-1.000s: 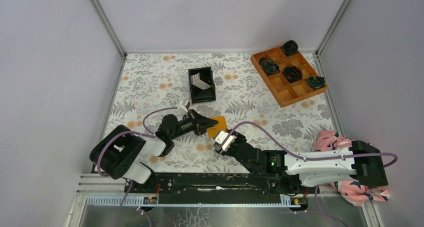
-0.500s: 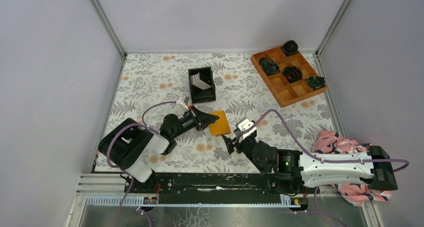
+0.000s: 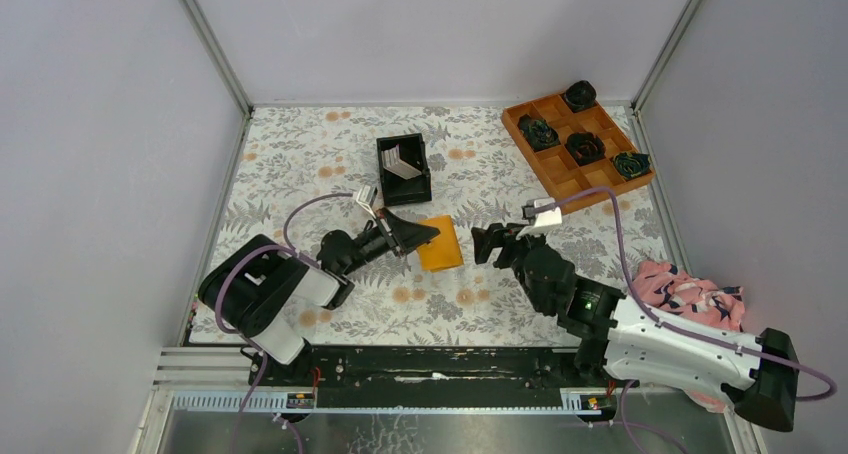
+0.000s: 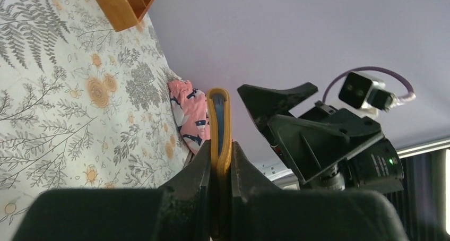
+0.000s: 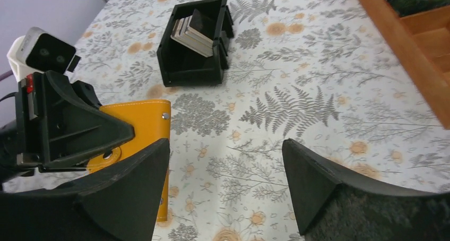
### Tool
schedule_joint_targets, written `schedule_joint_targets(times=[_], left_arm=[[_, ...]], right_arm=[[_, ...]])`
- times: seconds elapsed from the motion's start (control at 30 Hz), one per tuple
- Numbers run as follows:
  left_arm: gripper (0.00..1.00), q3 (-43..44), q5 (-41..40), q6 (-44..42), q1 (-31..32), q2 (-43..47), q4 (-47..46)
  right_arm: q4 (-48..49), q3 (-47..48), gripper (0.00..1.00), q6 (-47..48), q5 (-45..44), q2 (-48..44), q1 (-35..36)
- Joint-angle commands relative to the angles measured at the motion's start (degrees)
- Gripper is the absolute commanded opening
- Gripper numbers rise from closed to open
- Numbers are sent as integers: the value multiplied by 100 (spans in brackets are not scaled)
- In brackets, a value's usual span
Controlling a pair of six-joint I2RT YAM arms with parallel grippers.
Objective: Put the credit cards into the card holder
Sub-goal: Pick up the card holder from the center of the board.
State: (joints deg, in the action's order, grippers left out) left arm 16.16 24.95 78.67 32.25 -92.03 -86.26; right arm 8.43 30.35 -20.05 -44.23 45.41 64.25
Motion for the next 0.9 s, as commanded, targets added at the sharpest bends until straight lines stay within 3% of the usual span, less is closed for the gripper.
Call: schedule_joint_targets(times=[0.0,0.17,0.4,0.7,0.87], left_arm=[[0,212,148,-227,18,118,-564],[0,474,370,-195,-24,2,-568],[0,910,729,87,-225,-263,-587],[0,1137,842,265,-281,-277,-594],[0,1213,880,379,-276,-281,-594]], right_arm=[[232,190,84,-833,1270,107,-575],[775,97,83,-1295,2783,309,-1358],[1354,-77,82,-1818,4140,400,-2000],[2111,-456,78,-2402,4973,628,-2339],[2753,-665,67,-2704,5331,843,-2423]])
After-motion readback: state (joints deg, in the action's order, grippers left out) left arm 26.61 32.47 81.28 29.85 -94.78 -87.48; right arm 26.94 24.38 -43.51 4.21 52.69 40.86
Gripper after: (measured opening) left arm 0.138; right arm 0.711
